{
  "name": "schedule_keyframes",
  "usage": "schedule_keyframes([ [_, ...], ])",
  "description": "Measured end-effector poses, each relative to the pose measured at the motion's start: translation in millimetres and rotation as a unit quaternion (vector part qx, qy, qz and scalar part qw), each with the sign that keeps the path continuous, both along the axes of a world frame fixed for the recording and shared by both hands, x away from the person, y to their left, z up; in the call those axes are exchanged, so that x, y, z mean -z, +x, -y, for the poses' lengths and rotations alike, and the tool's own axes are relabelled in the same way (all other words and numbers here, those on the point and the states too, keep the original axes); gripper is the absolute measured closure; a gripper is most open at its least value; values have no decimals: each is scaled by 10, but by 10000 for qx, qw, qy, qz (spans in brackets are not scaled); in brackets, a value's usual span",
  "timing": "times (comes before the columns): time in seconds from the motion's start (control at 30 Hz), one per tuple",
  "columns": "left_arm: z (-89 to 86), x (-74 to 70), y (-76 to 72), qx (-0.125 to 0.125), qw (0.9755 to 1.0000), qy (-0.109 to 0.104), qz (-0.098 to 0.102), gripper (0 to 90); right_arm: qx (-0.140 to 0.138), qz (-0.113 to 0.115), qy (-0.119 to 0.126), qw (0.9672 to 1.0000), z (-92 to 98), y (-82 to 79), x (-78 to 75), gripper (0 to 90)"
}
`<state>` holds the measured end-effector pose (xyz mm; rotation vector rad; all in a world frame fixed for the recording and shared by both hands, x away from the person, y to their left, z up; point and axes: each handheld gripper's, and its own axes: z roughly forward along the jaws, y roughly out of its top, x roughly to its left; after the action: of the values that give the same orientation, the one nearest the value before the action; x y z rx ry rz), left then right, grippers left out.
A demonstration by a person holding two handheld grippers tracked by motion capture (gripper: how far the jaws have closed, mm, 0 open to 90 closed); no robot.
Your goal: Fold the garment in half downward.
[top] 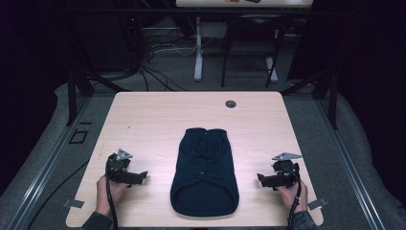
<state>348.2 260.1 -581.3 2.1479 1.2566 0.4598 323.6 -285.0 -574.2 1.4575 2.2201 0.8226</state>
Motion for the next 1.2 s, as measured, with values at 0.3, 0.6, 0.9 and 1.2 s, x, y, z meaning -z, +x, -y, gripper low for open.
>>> schedule_keyframes([
  [0.3, 30, -27, 8, 49, 10000, -19, 33, 3, -82, -66, -32, 9999, -30, -2, 1, 0],
  [0.6, 85, -80, 27, 140, 9998, -67, 85, 2, -219, -78, -15, 9997, -92, 13, -25, 0],
  [0.9, 183, -127, 118, 263, 9995, -135, 92, 2, -419, -104, 45, 9991, -195, 55, -59, 7],
  [1.2, 369, -218, 191, 518, 9983, -205, 140, 2, -668, -117, 107, 9976, -359, 140, -139, 12],
])
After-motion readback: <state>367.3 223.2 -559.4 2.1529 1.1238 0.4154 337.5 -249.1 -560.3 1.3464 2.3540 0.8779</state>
